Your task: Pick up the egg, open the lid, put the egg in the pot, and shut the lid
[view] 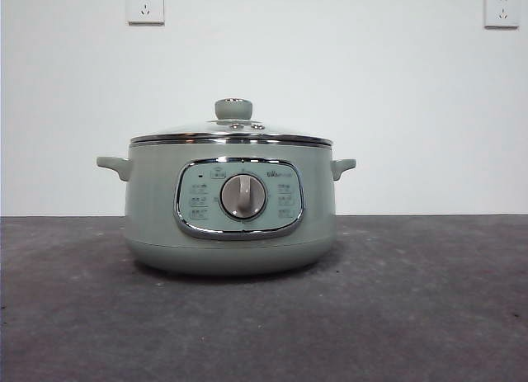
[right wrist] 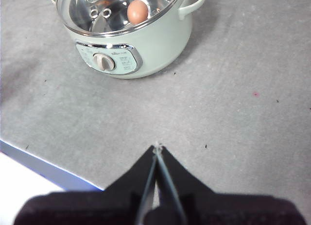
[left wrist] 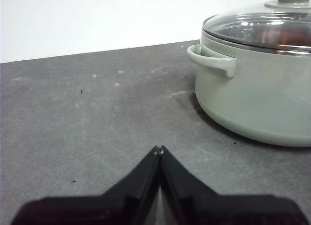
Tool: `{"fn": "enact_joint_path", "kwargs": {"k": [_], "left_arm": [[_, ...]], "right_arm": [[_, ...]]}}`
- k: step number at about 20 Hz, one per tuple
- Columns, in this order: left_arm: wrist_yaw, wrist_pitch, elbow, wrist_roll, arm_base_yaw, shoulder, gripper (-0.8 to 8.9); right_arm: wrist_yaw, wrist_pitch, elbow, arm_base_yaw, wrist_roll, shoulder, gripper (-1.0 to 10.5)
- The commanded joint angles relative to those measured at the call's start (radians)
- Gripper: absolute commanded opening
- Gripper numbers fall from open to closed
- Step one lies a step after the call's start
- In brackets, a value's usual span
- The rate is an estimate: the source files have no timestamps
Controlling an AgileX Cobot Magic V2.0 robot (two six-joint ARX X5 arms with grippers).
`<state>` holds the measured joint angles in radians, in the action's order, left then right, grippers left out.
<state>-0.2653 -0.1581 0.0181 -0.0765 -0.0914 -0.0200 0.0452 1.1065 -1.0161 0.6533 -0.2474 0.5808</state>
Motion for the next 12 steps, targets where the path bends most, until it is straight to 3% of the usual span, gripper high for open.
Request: {"fn": "enact_joint_path", "kwargs": {"k": [1,3,6,7,10,12], "left_arm": [[-0.003,0.007,-0.010,0.010,-0.003,-0.004,-0.04],[-0.003,0.007,-0.010,0.010,-0.003,-0.007,-0.03],[-0.003,0.007,-0.010,0.010,-0.003,-0.015,-0.04],[-0.003,0.007,-0.010,0.010,-0.003,-0.017,-0.03],[-0.003,0.007,-0.010,0.010,-0.003,-0.024,-0.03],[-0.003,0.007,-0.010,0.010,-0.003,-0.030,-0.03]], "right_arm": [[0.001,-0.006,0.007,0.001,-0.007,-0.001,0.0],[0.001,-0.006,0.007,0.001,-0.004,-0.001,0.0],[0.113,-0.077,0.010,-0.030,0.097,-0.016,0.0],[0.112,-0.146,0.024,-0.068,0.148,-0.031,0.0],[-0.025,-0.394,0.152,-0.247,0.206,-0.129,0.0],[-0.042,-0.557,0.298,-0.364,0.226,-0.212,0.0]]}}
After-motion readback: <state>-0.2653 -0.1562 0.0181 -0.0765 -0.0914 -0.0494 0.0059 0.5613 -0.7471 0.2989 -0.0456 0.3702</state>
